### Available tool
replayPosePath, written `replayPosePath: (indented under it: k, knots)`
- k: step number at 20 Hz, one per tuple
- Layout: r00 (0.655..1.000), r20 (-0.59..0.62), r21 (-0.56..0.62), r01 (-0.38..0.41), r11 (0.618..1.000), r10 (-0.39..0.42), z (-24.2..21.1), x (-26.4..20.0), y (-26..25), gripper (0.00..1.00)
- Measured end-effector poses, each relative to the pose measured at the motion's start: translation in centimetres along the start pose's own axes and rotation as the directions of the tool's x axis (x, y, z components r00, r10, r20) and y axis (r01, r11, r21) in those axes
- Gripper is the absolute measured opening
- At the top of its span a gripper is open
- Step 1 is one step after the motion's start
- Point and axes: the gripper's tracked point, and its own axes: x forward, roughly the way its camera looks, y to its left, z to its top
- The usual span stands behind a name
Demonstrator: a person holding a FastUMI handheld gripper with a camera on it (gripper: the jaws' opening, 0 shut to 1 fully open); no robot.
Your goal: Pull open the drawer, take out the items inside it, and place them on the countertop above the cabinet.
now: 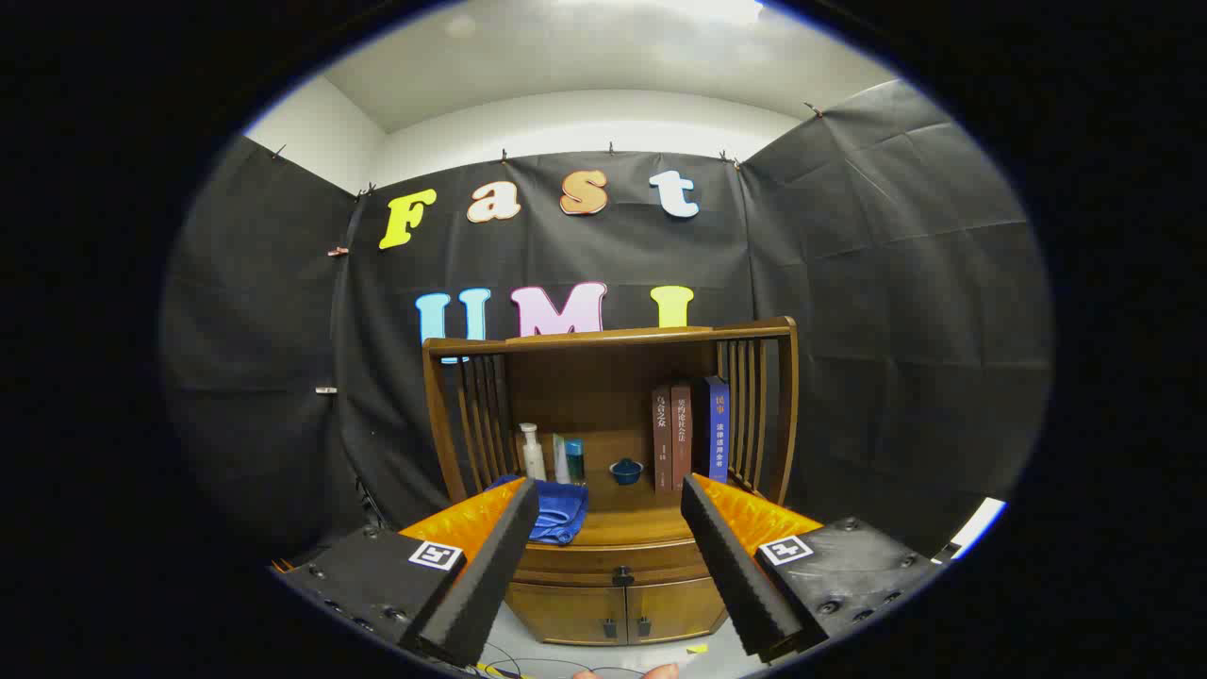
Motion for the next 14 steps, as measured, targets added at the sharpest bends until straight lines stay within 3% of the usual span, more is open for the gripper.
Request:
replayPosePath:
  k: [14]
  knots:
    - [1.000, 0.015, -0.018, -0.002, 1.000, 0.003, 0.84, -0.20, 0.12, 0.98]
